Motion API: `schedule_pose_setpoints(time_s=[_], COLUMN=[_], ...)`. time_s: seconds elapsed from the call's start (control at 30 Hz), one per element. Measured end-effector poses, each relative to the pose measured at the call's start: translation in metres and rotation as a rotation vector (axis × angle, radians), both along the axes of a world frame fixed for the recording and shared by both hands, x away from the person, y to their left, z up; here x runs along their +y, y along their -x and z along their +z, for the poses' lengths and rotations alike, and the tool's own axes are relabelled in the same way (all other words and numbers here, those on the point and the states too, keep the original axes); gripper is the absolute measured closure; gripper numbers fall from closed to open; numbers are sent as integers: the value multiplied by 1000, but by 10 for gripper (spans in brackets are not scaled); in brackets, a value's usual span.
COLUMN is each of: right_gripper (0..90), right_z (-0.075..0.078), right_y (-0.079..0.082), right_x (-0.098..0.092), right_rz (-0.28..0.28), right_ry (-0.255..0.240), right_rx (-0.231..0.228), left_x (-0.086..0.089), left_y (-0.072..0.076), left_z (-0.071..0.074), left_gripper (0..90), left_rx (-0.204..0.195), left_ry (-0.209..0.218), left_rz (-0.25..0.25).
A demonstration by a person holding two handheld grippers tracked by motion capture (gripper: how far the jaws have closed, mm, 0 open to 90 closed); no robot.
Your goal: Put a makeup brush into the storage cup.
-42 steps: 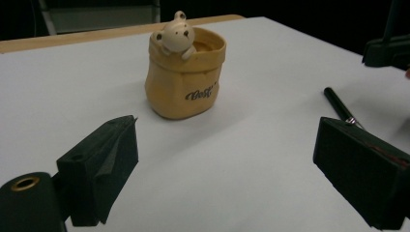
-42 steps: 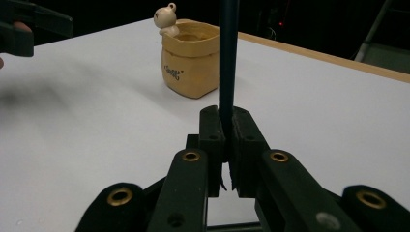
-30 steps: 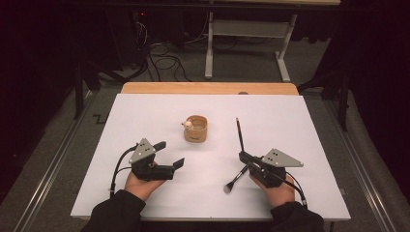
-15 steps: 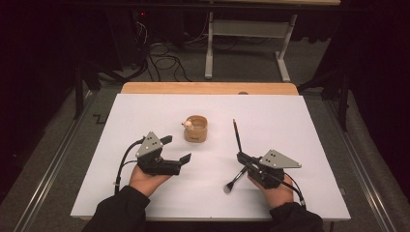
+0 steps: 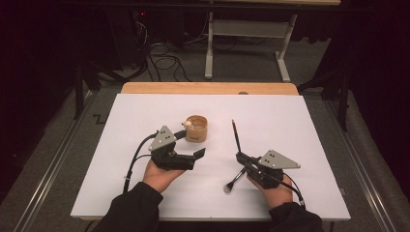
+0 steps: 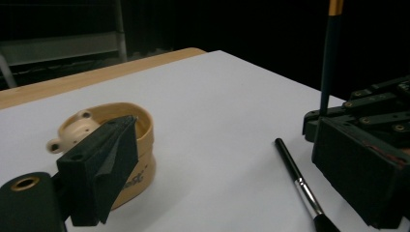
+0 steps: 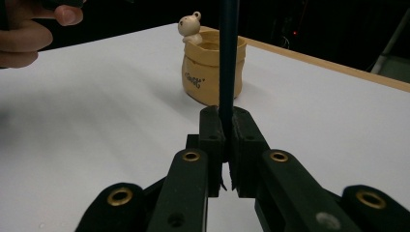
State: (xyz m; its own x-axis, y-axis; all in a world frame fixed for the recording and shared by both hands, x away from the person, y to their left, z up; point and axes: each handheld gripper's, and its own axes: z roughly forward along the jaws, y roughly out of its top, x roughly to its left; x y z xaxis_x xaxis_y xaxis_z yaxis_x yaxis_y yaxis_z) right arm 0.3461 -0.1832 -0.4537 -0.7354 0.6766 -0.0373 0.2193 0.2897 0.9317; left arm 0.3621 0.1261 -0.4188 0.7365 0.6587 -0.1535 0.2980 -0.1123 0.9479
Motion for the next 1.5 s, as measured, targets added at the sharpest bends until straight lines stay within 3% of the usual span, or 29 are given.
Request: schedule_pose_setpoints(time_s=[0.17, 1.07, 1.5], right_gripper=[864, 865, 865], right_z=[-1, 5, -2], right_y=[1, 0, 6], right_x=[5, 54, 64], right_rz=[16, 100, 135], right_ry=[8, 21, 51], right_rx=[-2, -45, -30], left_x=[-4, 10, 11], left_y=[4, 7, 10], left_z=[0, 3, 5], left_gripper=[97, 110, 160], left_rx=[-1, 7, 0], left_ry=[14, 65, 96], left_rz=[-21, -13, -40])
